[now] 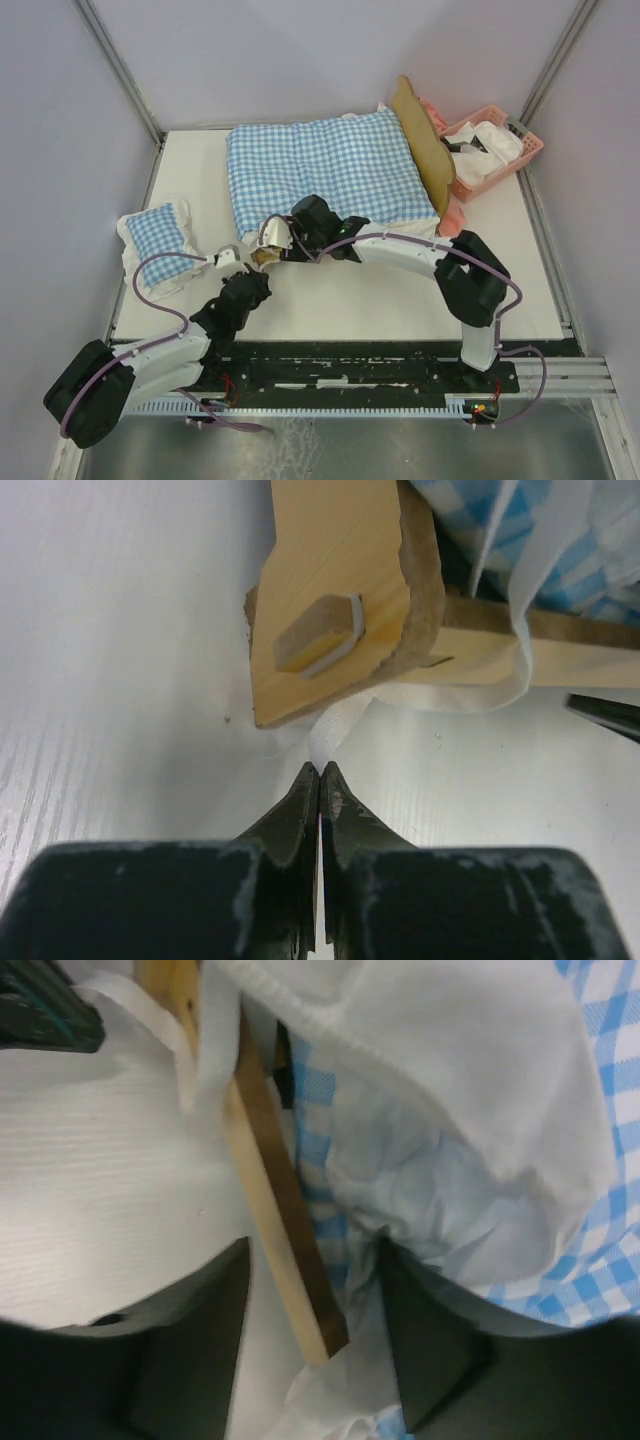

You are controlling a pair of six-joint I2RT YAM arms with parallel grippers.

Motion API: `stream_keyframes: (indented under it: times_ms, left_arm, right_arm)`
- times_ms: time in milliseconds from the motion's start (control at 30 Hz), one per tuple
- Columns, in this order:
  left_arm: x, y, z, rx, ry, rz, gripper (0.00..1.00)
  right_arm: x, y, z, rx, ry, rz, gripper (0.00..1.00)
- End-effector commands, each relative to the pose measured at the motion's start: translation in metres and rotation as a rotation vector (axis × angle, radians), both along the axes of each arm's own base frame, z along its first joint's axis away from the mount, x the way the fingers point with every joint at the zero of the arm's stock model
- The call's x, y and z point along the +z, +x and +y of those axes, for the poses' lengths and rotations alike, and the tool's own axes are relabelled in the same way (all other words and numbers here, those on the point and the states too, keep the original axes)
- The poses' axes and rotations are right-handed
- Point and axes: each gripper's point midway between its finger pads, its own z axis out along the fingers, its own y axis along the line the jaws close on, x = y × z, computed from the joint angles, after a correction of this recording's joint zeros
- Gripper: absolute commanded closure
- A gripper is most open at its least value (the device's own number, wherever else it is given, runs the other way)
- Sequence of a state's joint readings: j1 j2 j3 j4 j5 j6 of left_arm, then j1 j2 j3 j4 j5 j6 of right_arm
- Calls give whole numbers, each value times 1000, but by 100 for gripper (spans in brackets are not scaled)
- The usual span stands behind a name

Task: Set up the pet bed
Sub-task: Tie the ropes to the bed frame.

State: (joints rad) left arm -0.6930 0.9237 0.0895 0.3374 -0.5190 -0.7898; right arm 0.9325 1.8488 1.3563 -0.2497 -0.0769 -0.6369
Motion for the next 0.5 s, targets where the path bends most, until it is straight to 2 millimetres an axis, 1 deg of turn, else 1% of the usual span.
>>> stream_keyframes:
  times_ms: [0, 67, 100, 133, 267, 367, 467]
  left_arm:
    - [36, 26, -8, 0, -87, -91, 97]
    - [42, 35, -2, 17, -91, -101, 97]
    - [44, 40, 3, 33, -95, -105, 97]
    - [45, 44, 7, 41, -102, -105, 97]
    - [45, 58, 21, 62, -109, -98, 97]
    - [35, 60, 16, 42, -113, -64, 97]
    - [20, 56, 11, 19, -121, -21, 97]
  right_arm:
    - [1, 37, 11, -65, -17, -85, 47]
    - [5, 48, 19, -128, 58, -50, 66]
    - [7, 52, 22, -161, 100, -21, 73]
    - [8, 57, 26, -187, 135, 3, 77]
    - [22, 69, 43, -256, 245, 39, 82]
    - [25, 77, 53, -313, 310, 73, 83]
    - [26, 85, 59, -387, 372, 103, 84]
